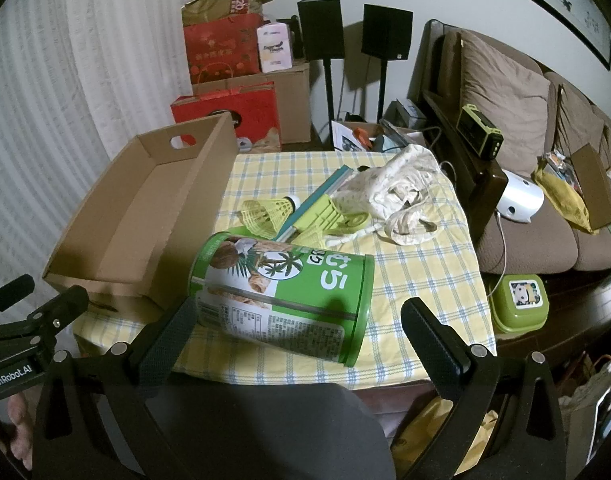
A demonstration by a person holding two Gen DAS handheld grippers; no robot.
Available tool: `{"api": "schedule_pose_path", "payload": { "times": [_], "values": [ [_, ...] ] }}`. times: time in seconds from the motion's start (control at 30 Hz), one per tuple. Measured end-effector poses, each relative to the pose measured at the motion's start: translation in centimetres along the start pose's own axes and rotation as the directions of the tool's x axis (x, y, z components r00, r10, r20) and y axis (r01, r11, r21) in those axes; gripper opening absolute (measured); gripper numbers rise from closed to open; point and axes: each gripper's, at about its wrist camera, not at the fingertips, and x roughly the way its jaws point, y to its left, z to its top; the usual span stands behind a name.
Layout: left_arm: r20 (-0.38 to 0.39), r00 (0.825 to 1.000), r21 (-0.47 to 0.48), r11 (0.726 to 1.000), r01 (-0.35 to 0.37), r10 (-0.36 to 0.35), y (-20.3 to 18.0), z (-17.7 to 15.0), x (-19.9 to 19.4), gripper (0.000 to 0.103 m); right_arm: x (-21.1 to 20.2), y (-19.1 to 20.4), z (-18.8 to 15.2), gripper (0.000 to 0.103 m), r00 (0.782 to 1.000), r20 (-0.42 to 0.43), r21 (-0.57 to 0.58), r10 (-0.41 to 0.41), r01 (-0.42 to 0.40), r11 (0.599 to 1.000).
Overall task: Organize objects
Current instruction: 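Move the left gripper toward the green canister lying on the table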
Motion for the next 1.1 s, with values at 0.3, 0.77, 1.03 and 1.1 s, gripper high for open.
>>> {"api": "schedule_pose_path", "payload": {
  "times": [0.3,0.77,1.03,1.1],
  "values": [
    [-0.002,1.000,-0.001,1.000,0.002,-0.002,0.02,0.00,0.02,0.103,-0.01,-0.08,0.06,0.103,1.000,0.000,-0.003,0.003,-0.003,1.000],
    [-0.010,1.000,0.008,1.000,0.002,-0.002,-0.36,-0.46,0.73,0.103,0.14,-0.38,0.17,0.103,1.000,-0.003,-0.010,0.008,-0.008,1.000],
    [-0.012,1.000,0.012,1.000,0.002,-0.001,-0.52,-0.26,0.85,0.103,0.32,-0.77,0.31,0.103,1.000,-0.003,-0.014,0.014,-0.014,1.000],
    [-0.014,1.000,0.010,1.000,0.002,-0.002,-0.54,-0.26,0.93,0.103,0.33,-0.72,0.33,0.103,1.000,-0.004,-0.014,0.013,-0.013,1.000]
  ]
}}
